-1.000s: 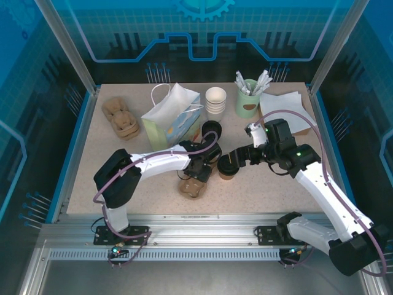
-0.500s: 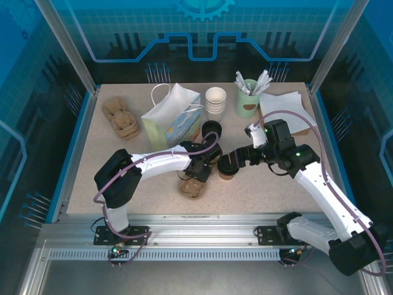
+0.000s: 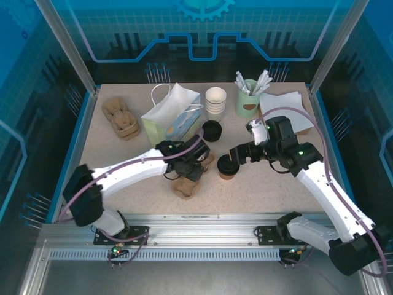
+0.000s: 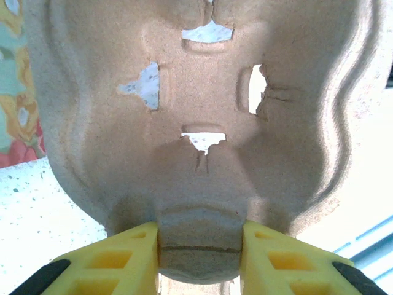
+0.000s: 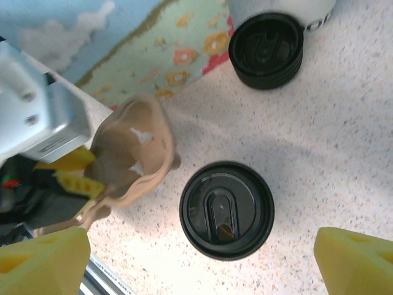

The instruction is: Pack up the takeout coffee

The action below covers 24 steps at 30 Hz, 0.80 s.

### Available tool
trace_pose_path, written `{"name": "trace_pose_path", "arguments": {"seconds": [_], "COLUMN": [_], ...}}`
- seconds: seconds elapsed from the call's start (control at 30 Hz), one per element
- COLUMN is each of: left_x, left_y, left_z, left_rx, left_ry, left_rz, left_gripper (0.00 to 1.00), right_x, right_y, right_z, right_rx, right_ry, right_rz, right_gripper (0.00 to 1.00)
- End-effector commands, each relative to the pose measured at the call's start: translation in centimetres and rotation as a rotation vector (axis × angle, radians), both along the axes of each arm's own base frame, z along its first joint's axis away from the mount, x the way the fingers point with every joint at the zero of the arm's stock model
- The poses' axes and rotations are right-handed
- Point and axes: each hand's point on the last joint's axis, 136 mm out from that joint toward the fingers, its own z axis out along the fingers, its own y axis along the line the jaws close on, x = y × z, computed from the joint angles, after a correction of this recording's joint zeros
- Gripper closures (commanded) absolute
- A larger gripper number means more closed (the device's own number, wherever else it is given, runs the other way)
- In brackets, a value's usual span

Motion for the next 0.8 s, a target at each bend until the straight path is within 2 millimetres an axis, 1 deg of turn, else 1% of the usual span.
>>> {"name": "trace_pose_path", "arguments": {"seconds": [0.0,0.07,0.13,0.2,0.23,0.3,0.37,0.43,0.53,0.6,0.67,0.77], "left_x": [-2.1,-2.2,-2.0,-1.7,-1.4,-0.6,0.6,2.3,4.9,6.7,8.5,11.5], "left_y": [-0.5,-0.9,-1.1,-1.2,-1.2,-1.0,-0.3,0.8,2.7,4.1,5.4,7.6], "left_z": [4.4,7.6,11.2,14.7,16.5,19.9,23.0,26.0,29.5,31.0,31.9,32.1], "left_rx": [-0.1,-0.164,-0.219,-0.268,-0.296,-0.344,-0.369,-0.386,-0.399,-0.393,-0.379,-0.34], "left_ry": [-0.009,-0.058,-0.125,-0.191,-0.223,-0.291,-0.351,-0.421,-0.51,-0.555,-0.593,-0.626], "left_rz": [-0.133,-0.165,-0.186,-0.201,-0.205,-0.202,-0.177,-0.136,-0.069,-0.024,0.009,0.071], "left_gripper": [0.67,0.67,0.67,0.67,0.67,0.67,0.67,0.68,0.69,0.68,0.68,0.68], "right_x": [0.9,1.4,1.8,1.9,1.9,2.0,2.4,2.9,3.8,4.9,6.2,8.6], "right_y": [-1.7,-3.0,-4.6,-5.3,-5.5,-5.1,-4.3,-3.3,-1.6,-0.2,1.4,4.2], "right_z": [3.7,5.8,7.9,9.6,10.2,11.0,11.5,11.8,12.6,13.3,13.8,14.6], "right_rx": [0.0,0.011,0.031,0.047,0.052,0.074,0.106,0.137,0.179,0.207,0.237,0.277], "right_ry": [-0.086,-0.126,-0.174,-0.216,-0.233,-0.247,-0.246,-0.237,-0.244,-0.257,-0.259,-0.274], "right_rz": [-0.075,-0.143,-0.212,-0.246,-0.252,-0.237,-0.211,-0.18,-0.132,-0.096,-0.058,0.006], "right_gripper": [0.05,0.05,0.05,0.05,0.06,0.06,0.06,0.07,0.07,0.07,0.08,0.08]}}
